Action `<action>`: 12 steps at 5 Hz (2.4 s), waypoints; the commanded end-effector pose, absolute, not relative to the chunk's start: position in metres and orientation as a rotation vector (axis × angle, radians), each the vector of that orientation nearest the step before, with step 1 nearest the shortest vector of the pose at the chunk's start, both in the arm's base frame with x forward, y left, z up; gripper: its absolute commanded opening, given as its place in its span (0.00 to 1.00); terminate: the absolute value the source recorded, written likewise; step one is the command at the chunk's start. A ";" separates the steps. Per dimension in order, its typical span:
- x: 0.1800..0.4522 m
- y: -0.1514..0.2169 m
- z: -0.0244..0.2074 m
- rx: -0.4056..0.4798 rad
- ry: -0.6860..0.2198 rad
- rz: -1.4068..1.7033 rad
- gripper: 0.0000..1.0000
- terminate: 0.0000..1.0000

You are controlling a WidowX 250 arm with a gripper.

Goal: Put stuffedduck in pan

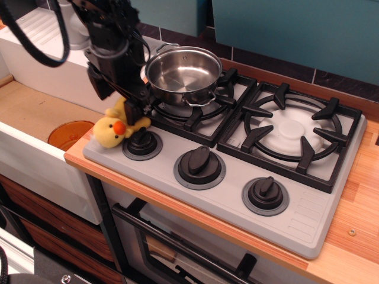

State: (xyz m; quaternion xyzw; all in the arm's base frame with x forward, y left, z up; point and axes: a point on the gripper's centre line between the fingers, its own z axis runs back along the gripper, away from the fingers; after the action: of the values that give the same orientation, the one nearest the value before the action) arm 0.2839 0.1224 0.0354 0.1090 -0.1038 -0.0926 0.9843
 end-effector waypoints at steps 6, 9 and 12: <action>0.275 0.142 0.042 0.278 -0.095 -0.099 0.00 0.00; 0.323 0.147 0.125 0.289 0.006 -0.173 0.00 0.00; 0.361 0.130 0.132 -0.023 0.021 -0.240 0.00 0.00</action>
State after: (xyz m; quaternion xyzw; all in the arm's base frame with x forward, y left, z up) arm 0.3538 0.1250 0.1115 -0.0288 0.0387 -0.1172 0.9919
